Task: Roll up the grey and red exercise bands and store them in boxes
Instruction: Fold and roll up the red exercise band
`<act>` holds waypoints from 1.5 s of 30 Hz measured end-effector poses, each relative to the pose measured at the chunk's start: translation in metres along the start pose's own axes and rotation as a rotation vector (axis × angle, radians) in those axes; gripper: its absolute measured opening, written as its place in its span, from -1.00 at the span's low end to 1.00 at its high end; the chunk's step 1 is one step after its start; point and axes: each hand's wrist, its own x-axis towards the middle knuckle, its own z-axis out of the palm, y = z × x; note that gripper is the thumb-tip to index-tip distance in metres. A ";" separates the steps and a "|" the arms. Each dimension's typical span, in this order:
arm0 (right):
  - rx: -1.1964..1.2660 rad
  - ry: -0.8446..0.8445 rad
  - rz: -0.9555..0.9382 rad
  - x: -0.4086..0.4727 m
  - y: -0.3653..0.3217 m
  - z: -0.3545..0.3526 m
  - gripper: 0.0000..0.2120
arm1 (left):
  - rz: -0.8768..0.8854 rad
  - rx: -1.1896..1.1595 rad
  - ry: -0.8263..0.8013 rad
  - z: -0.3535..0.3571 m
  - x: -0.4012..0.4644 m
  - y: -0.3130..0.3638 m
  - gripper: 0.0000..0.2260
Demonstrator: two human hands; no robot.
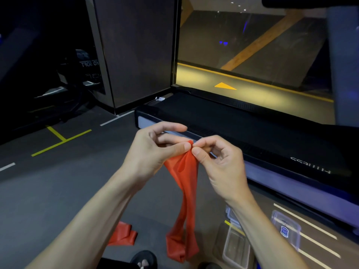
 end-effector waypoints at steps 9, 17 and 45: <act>0.020 -0.071 0.002 0.000 -0.005 -0.008 -0.91 | -0.097 -0.082 -0.037 -0.005 0.001 0.004 -0.63; -0.013 -0.031 0.010 -0.001 -0.007 -0.004 -0.91 | -0.079 0.009 -0.074 -0.004 -0.001 0.002 -0.69; -0.116 -0.041 -0.031 0.002 -0.003 -0.005 -0.81 | -0.018 0.040 -0.138 -0.003 0.002 -0.005 -0.68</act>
